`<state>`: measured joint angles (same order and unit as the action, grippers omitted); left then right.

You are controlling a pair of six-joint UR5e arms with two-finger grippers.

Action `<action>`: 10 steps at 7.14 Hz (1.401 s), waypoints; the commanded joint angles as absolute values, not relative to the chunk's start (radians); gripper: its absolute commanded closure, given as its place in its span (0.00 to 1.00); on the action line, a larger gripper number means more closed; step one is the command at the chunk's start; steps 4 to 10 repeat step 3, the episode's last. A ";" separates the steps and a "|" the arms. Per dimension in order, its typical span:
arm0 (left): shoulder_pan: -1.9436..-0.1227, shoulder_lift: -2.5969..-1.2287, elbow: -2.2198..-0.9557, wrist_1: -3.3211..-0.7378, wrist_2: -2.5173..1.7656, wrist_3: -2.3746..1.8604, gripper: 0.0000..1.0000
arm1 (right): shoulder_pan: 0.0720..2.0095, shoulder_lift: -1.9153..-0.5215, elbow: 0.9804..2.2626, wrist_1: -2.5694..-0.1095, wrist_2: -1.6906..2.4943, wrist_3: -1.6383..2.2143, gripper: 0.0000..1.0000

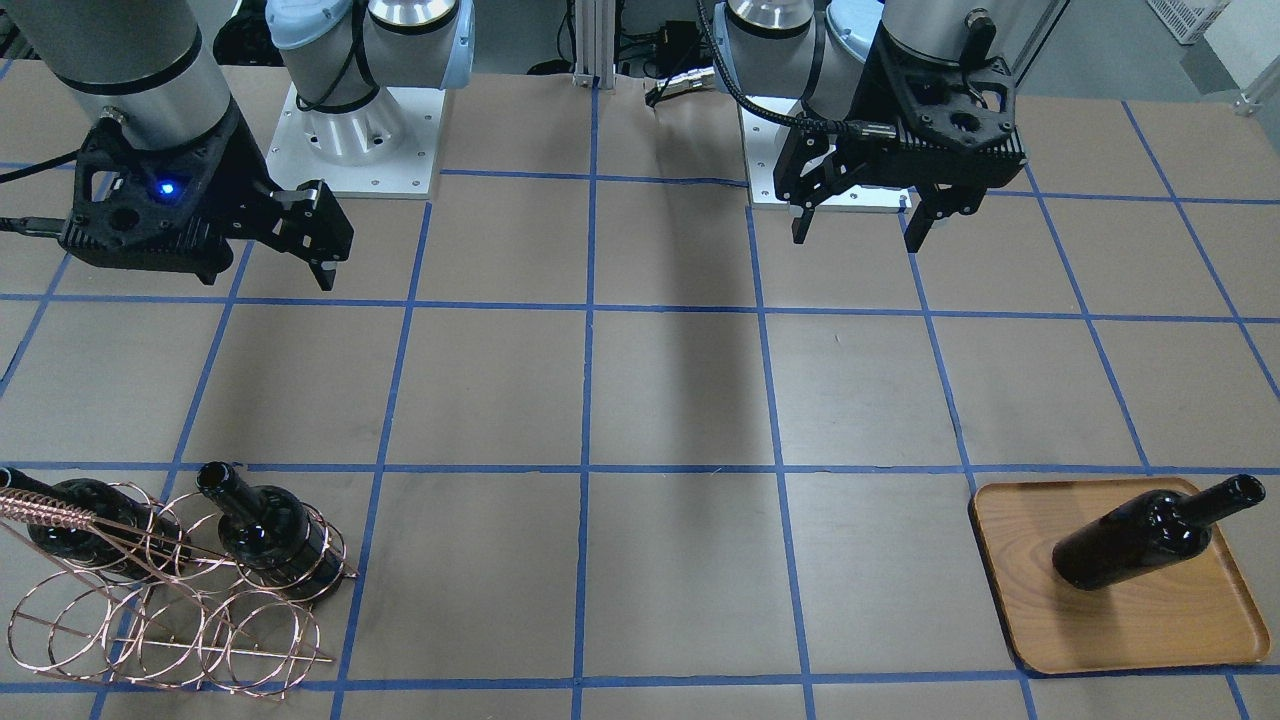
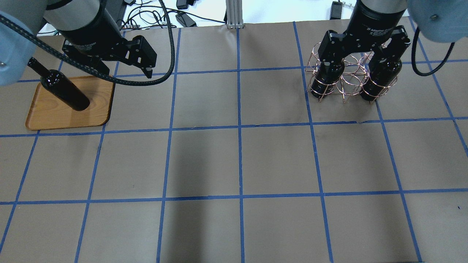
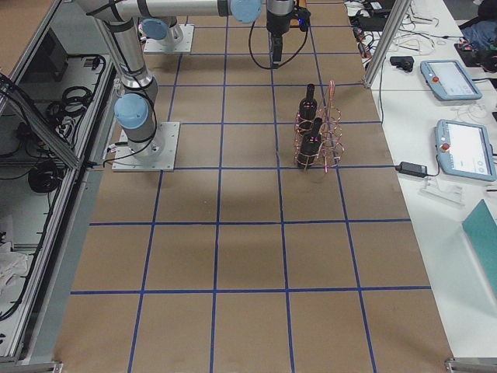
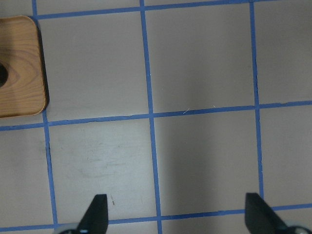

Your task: Take wine from basket and place on tray

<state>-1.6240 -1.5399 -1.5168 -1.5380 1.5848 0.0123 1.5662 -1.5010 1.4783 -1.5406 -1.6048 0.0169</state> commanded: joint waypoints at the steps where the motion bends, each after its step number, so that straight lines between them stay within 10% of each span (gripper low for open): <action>1: -1.624 -1.535 -1.525 -1.537 1.609 0.009 0.00 | 1.566 -1.490 1.479 -1.539 -1.606 0.020 0.00; 10: -1.623 -1.536 -1.525 -1.539 1.609 0.011 0.00 | 1.566 -1.477 1.482 -1.542 -1.608 0.023 0.00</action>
